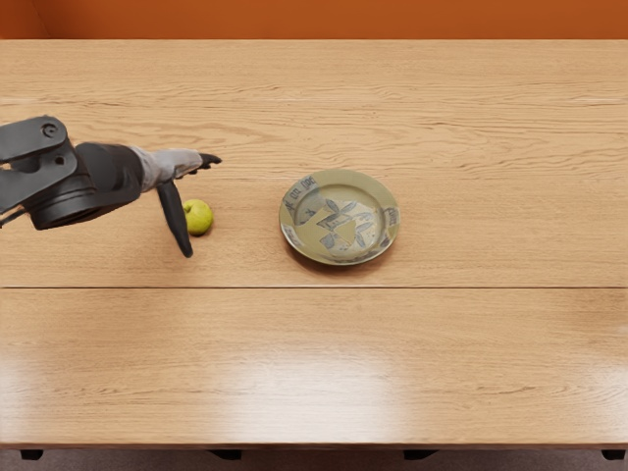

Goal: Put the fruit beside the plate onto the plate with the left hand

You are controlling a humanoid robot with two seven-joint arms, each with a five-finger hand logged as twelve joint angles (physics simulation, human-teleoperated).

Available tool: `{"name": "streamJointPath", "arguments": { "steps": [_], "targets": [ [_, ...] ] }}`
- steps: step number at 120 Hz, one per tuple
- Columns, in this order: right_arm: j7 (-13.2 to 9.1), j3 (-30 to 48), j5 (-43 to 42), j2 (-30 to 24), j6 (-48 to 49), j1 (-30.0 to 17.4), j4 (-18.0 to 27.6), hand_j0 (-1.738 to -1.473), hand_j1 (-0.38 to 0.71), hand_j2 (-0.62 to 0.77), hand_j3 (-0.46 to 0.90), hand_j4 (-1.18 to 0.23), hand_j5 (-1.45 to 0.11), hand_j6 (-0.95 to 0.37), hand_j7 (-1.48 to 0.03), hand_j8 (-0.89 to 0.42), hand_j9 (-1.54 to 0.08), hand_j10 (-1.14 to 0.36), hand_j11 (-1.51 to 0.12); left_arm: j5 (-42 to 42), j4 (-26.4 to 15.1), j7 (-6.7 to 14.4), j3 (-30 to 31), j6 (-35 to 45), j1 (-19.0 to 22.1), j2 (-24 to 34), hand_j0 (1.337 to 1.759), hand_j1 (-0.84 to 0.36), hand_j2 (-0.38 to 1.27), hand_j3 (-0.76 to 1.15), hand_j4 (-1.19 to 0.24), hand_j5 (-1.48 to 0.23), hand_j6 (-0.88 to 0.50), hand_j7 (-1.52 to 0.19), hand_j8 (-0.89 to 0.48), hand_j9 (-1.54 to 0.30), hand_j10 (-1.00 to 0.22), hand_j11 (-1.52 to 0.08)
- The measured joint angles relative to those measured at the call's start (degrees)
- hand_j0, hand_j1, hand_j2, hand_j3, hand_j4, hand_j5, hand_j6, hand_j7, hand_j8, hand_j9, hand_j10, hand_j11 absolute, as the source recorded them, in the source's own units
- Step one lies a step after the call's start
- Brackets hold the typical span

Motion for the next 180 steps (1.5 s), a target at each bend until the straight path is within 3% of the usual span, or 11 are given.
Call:
{"name": "streamJointPath", "arguments": {
  "steps": [39, 91, 123, 180],
  "targets": [
    [0.0, 0.0, 0.0, 0.0, 0.0, 0.0, 0.0, -1.658, -0.33, 0.00, 0.00, -0.02, -0.02, -0.02, -0.02, -0.02, -0.02, -0.02, -0.02, 2.4, -0.4, 0.0, 5.3, 17.2, 1.5, -3.2, 1.658, 0.33, 0.00, 0.00, -0.02, -0.02, -0.02, -0.02, -0.02, -0.02, -0.02, -0.02],
    [0.0, 0.0, 0.0, 0.0, 0.0, 0.0, 0.1, -1.658, -0.33, 0.00, 0.00, -0.02, -0.02, -0.02, -0.02, -0.02, -0.02, -0.02, -0.02, 3.3, 0.8, 0.0, 8.4, 24.7, 3.8, -5.6, 1.658, 0.19, 0.03, 0.00, -0.14, -0.18, -0.14, -0.18, -0.14, -0.18, -0.14, -0.18],
    [0.0, 0.0, 0.0, 0.0, 0.0, 0.0, 0.1, -1.658, -0.33, 0.00, 0.00, -0.02, -0.02, -0.02, -0.02, -0.02, -0.02, -0.02, -0.02, 3.3, 3.1, 0.0, 8.6, 26.0, 4.4, -7.1, 1.658, 0.07, 0.05, 0.00, -0.24, -0.31, -0.24, -0.31, -0.24, -0.31, -0.24, -0.31],
    [0.0, 0.0, 0.0, 0.0, 0.0, 0.0, 0.1, -1.658, -0.33, 0.00, 0.00, -0.02, -0.02, -0.02, -0.02, -0.02, -0.02, -0.02, -0.02, 3.3, 3.5, 0.0, 8.6, 29.2, 6.1, -8.1, 1.658, -0.14, 0.08, 0.00, -0.41, -0.53, -0.41, -0.53, -0.41, -0.53, -0.41, -0.53]
  ]
}}
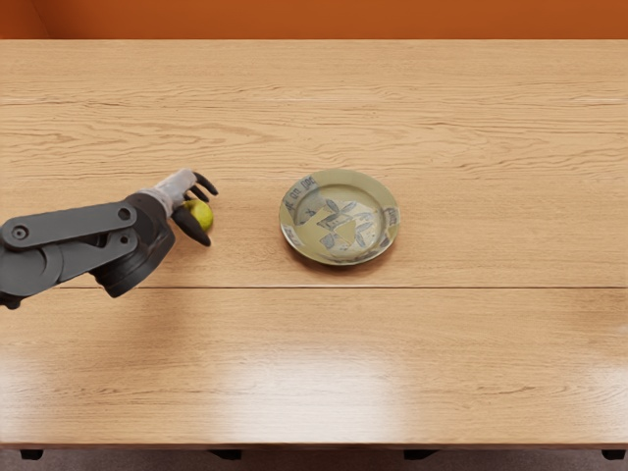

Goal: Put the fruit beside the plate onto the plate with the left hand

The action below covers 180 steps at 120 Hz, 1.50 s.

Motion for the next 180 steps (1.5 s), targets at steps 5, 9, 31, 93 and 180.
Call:
{"name": "streamJointPath", "arguments": {
  "steps": [5, 9, 31, 93, 180],
  "targets": [
    [0.0, 0.0, 0.0, 0.0, 0.0, 0.0, 0.0, -1.658, -0.33, 0.00, 0.00, -0.02, -0.02, -0.02, -0.02, -0.02, -0.02, -0.02, -0.02, 0.0, 0.0, 0.0, 0.0, 0.1, 0.1, 0.0, 1.658, -0.16, 0.09, 0.00, -0.43, -0.55, -0.43, -0.55, -0.43, -0.55, -0.43, -0.55],
    [0.0, 0.0, 0.0, 0.0, 0.0, 0.0, 0.0, -1.658, -0.33, 0.00, 0.00, -0.02, -0.02, -0.02, -0.02, -0.02, -0.02, -0.02, -0.02, 0.0, 0.0, 0.0, 0.0, 0.2, 0.3, 0.0, 1.658, -0.17, 0.09, 0.00, -0.44, -0.57, -0.44, -0.57, -0.44, -0.57, -0.44, -0.57],
    [0.0, 0.0, 0.0, 0.0, 0.0, 0.0, 0.0, -1.658, -0.33, 0.00, 0.00, -0.02, -0.02, -0.02, -0.02, -0.02, -0.02, -0.02, -0.02, 0.0, 0.0, 0.0, -0.2, 0.8, 0.3, -0.1, 1.658, -0.25, 0.11, 0.00, -0.50, -0.65, -0.50, -0.65, -0.48, -0.65, -0.50, -0.65],
    [0.0, 0.0, 0.0, 0.0, 0.0, 0.0, 0.0, -1.658, -0.33, 0.00, 0.00, -0.02, -0.02, -0.02, -0.02, -0.02, -0.02, -0.02, -0.02, 0.3, 0.0, 0.1, -0.5, 1.6, 0.8, -0.2, 1.652, -0.29, 0.24, 0.00, -0.68, -0.86, -0.51, -0.87, -0.42, -0.88, -0.56, -0.89],
    [0.0, 0.0, 0.0, 0.0, 0.0, 0.0, -0.1, -1.658, -0.33, 0.00, 0.00, -0.02, -0.02, -0.02, -0.02, -0.02, -0.02, -0.02, -0.02, -16.5, -0.2, 0.1, -2.8, -1.4, -9.0, -0.1, 1.651, -0.32, 0.30, 0.00, -0.73, -1.02, -0.43, -0.99, -0.35, -0.98, -0.53, -0.99]
  ]
}}
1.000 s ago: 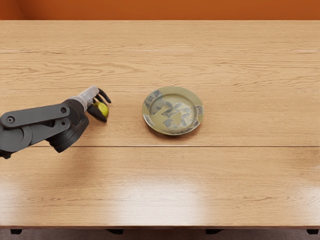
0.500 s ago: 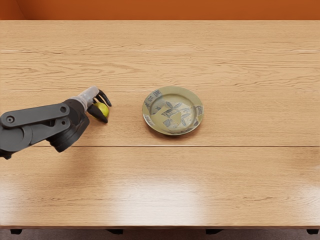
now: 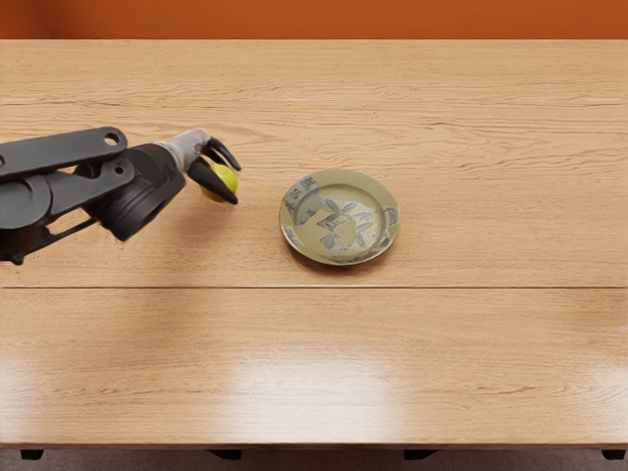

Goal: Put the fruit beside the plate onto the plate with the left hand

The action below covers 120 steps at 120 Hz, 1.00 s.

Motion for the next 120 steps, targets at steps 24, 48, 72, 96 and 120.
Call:
{"name": "streamJointPath", "arguments": {
  "steps": [24, 48, 72, 96, 120],
  "targets": [
    [0.0, 0.0, 0.0, 0.0, 0.0, 0.0, 0.0, -1.658, -0.33, 0.00, 0.00, -0.02, -0.02, -0.02, -0.02, -0.02, -0.02, -0.02, -0.02, -0.9, -0.8, 0.0, -1.8, -0.2, -4.0, -4.3, 1.652, -0.31, 0.32, 0.00, -0.73, -1.03, -0.43, -0.99, -0.34, -0.99, -0.53, -1.00],
    [0.0, 0.0, 0.0, 0.0, 0.0, 0.0, 0.0, -1.658, -0.33, 0.00, 0.00, -0.02, -0.02, -0.02, -0.02, -0.02, -0.02, -0.02, -0.02, -1.1, -1.2, -0.1, -1.9, -0.2, -4.7, -9.3, 1.652, -0.36, 0.38, 0.00, -0.73, -1.05, -0.40, -1.00, -0.31, -1.00, -0.51, -1.01],
    [0.0, 0.0, 0.0, 0.0, 0.0, 0.0, 0.0, -1.658, -0.33, 0.00, 0.00, -0.02, -0.02, -0.02, -0.02, -0.02, -0.02, -0.02, -0.02, -1.0, -1.1, -0.1, 0.0, -0.3, -3.7, -13.7, 1.652, -0.35, 0.38, 0.00, -0.74, -1.09, -0.39, -1.04, -0.30, -1.05, -0.52, -1.05],
    [0.0, 0.0, 0.0, 0.0, 0.0, 0.0, 0.0, -1.658, -0.33, 0.00, 0.00, -0.02, -0.02, -0.02, -0.02, -0.02, -0.02, -0.02, -0.02, -0.6, -0.6, -0.2, 2.8, -0.3, -3.7, -14.6, 1.651, -0.25, 0.22, 0.00, -0.75, -1.12, -0.44, -1.06, -0.34, -1.06, -0.56, -1.07],
    [0.0, 0.0, 0.0, 0.0, 0.0, 0.0, 0.0, -1.658, -0.33, 0.00, 0.00, -0.02, -0.02, -0.02, -0.02, -0.02, -0.02, -0.02, -0.02, 0.4, -0.5, -0.1, 4.1, -0.1, -4.9, -14.6, 1.655, -0.11, 0.13, 0.00, -0.50, -0.72, -0.41, -0.68, -0.34, -0.69, -0.48, -0.69]
  ]
}}
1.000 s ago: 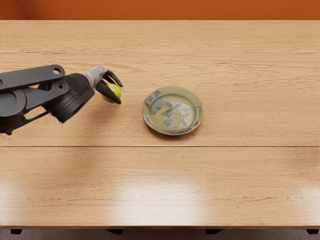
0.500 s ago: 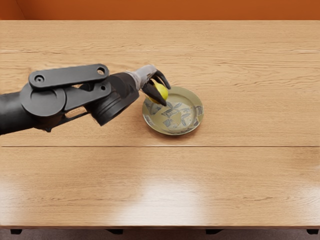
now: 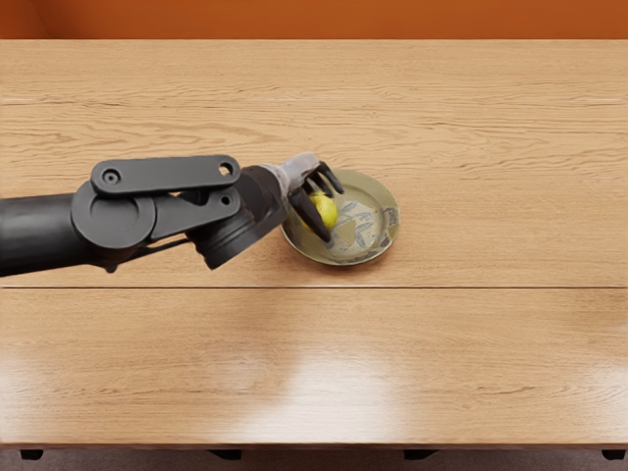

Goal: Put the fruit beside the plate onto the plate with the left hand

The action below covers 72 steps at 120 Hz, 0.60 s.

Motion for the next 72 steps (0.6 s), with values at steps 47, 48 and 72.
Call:
{"name": "streamJointPath", "arguments": {
  "steps": [47, 48, 72],
  "targets": [
    [0.0, 0.0, 0.0, 0.0, 0.0, 0.0, 0.0, -1.658, -0.33, 0.00, 0.00, -0.02, -0.02, -0.02, -0.02, -0.02, -0.02, -0.02, -0.02, -4.7, -0.5, 0.0, -10.2, -22.4, -0.7, 18.0, 1.658, 0.07, 0.06, 0.00, -0.26, -0.34, -0.24, -0.34, -0.23, -0.34, -0.25, -0.34],
    [0.0, 0.0, 0.0, 0.0, 0.0, 0.0, 0.0, -1.658, -0.33, 0.00, 0.00, -0.02, -0.02, -0.02, -0.02, -0.02, -0.02, -0.02, -0.02, -5.1, -0.5, 0.0, -10.5, -23.4, -0.6, 18.5, 1.658, 0.07, 0.06, 0.00, -0.25, -0.34, -0.24, -0.33, -0.23, -0.33, -0.25, -0.33],
    [0.0, 0.1, 0.0, 0.0, 0.0, 0.0, 0.0, -1.658, -0.33, 0.00, 0.00, -0.02, -0.02, -0.02, -0.02, -0.02, -0.02, -0.02, -0.02, -10.5, -0.5, 0.0, -23.1, -47.2, 11.0, 30.8, 1.658, 0.08, 0.05, 0.00, -0.23, -0.30, -0.23, -0.30, -0.22, -0.30, -0.23, -0.30]
  ]
}}
